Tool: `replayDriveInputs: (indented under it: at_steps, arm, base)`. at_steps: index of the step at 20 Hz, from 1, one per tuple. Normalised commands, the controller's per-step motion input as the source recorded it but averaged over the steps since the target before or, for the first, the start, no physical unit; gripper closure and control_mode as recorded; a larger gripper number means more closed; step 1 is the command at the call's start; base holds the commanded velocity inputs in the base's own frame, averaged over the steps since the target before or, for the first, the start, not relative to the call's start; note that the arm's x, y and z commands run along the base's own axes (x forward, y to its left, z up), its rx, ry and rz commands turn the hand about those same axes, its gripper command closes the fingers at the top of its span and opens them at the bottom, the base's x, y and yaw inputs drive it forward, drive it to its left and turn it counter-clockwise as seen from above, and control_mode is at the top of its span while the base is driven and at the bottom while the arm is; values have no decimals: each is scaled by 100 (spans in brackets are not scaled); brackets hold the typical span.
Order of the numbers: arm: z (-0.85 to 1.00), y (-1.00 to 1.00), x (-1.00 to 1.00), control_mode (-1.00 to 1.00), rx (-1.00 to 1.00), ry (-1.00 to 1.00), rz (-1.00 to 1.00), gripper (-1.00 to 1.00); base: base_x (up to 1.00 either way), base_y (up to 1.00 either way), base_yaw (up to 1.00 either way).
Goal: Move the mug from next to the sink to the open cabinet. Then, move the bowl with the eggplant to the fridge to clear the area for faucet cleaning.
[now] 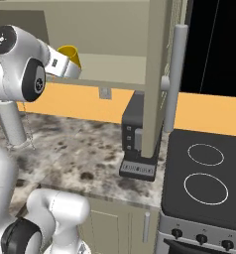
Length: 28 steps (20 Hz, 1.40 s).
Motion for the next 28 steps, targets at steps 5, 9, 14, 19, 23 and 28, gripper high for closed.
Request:
replayDriveInputs:
  at_steps: [5,9,14,19,23,28]
  arm:
    - [20,0,71,-100,-15,0,7,100]
    - [-21,0,61,-100,-27,3,6,100]
    - [-37,-1,44,-100,-21,4,3,100]
    - [-15,-21,39,-100,-3,-1,0,100]
    - [-12,-44,53,-100,0,-4,0,100]
    - [-30,-35,51,-100,0,-1,0,100]
  base:
    - [0,0,0]
    - [0,0,0]
    - [0,0,0]
    - [0,0,0]
    - [0,0,0]
    - [0,0,0]
